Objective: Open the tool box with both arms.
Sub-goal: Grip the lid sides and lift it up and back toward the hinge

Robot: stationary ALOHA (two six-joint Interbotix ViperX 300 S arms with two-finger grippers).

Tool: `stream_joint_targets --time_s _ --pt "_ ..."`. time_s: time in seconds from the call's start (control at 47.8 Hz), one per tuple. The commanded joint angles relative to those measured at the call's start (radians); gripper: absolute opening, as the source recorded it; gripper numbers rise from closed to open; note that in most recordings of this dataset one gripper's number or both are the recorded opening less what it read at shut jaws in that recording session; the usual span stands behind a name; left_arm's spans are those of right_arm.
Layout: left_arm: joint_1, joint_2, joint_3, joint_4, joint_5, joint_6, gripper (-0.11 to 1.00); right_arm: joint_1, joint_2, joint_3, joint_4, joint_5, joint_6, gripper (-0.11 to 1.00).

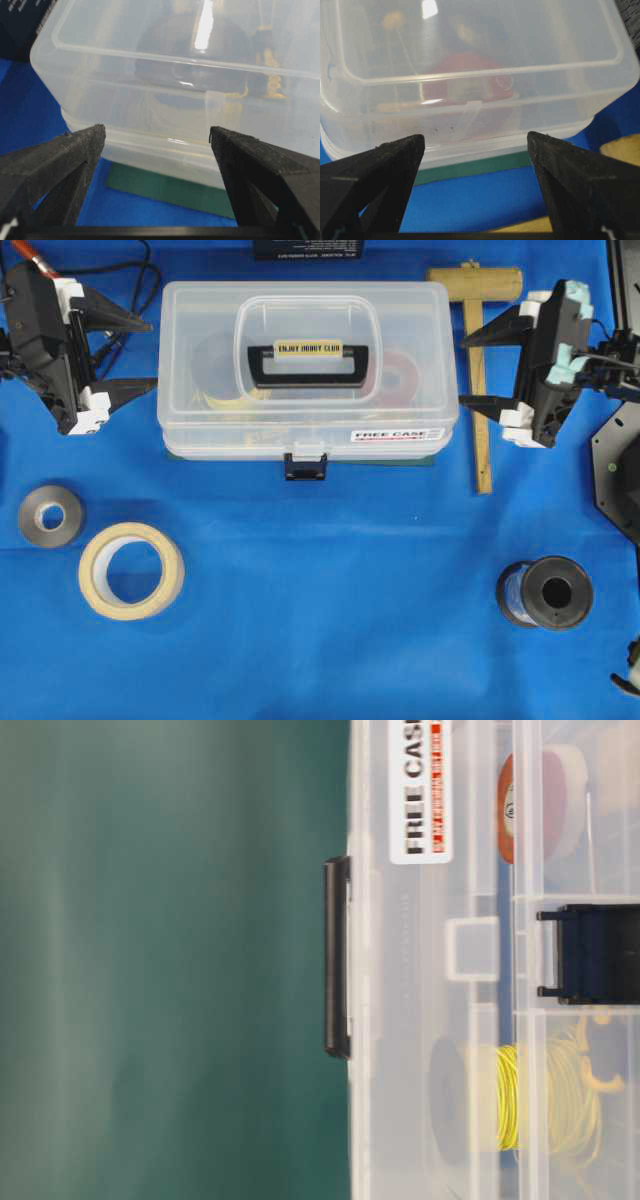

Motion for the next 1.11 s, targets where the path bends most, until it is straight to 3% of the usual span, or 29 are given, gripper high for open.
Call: stream_joint_targets --time_s 0.0,0.251,0.733,1.089 --pt "-0.017 -0.043 -0.060 -0.002 -0.005 -0.003 0.90 0.006 -0.029 -0.064 -0.003 -0.008 0.002 0.83" --pt "-0.006 -0.104 -0.058 0.000 0.020 -0.003 0.90 0.006 -0.069 -0.074 -0.006 0.008 0.002 0.83" --pt "0.023 -0.097 -0.089 0.000 0.018 0.005 0.90 0.006 -0.071 -0.107 -0.008 0.006 0.002 0.83" --pt "0.078 -0.097 -0.120 0.000 0.012 0.005 0.90 -0.071 -0.069 -0.135 -0.008 0.002 0.002 0.83"
